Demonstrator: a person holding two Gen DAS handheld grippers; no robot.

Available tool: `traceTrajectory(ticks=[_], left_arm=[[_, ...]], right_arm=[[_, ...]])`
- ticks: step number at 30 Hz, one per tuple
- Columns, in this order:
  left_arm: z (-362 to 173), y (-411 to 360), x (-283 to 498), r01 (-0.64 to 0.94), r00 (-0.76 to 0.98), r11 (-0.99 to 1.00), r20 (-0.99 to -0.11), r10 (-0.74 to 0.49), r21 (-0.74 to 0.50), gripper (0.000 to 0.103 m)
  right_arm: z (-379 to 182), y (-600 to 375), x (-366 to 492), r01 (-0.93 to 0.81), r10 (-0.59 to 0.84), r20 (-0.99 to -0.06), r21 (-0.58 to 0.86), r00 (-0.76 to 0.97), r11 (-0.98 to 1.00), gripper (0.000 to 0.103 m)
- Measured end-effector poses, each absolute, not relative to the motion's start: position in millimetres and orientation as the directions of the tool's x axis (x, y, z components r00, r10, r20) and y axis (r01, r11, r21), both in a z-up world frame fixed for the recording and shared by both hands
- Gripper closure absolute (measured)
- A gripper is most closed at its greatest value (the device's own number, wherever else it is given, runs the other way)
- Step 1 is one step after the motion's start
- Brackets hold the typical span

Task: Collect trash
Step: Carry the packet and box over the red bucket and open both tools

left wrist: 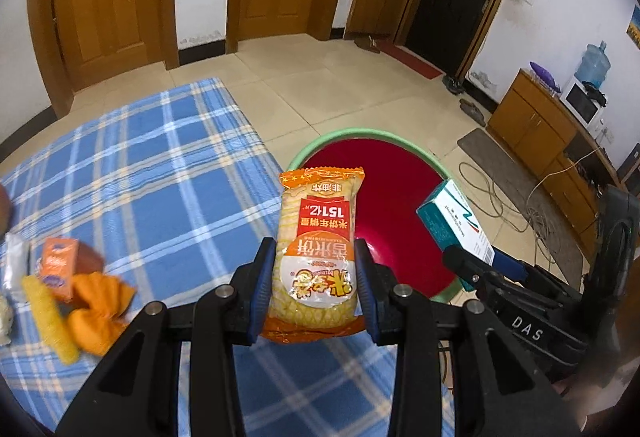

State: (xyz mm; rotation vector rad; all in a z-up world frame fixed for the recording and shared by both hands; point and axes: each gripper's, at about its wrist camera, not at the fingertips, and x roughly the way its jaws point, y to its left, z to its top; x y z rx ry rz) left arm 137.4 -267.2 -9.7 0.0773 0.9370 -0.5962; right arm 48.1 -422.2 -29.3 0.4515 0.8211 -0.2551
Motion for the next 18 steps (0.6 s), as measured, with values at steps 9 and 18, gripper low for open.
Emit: traceTrajectory(ticks=[9, 18], left_arm=[[-31.6, -295.6, 154.4, 0.527, 0.409, 0.830, -0.800, -0.438, -0.184, 0.065], [-41.5, -308.8, 161.2, 0.536, 0.394, 0.824, -0.810, -0.434, -0.181, 0.065]], right_arm=[[-42.8, -445.1, 65.1, 0.425, -0.058, -0.762, 0.295, 0.645, 0.856, 0.034], [-47.2, -450.9, 68.2, 0.433, -0.054, -0.759, 0.310, 0.648, 0.846, 0.031]])
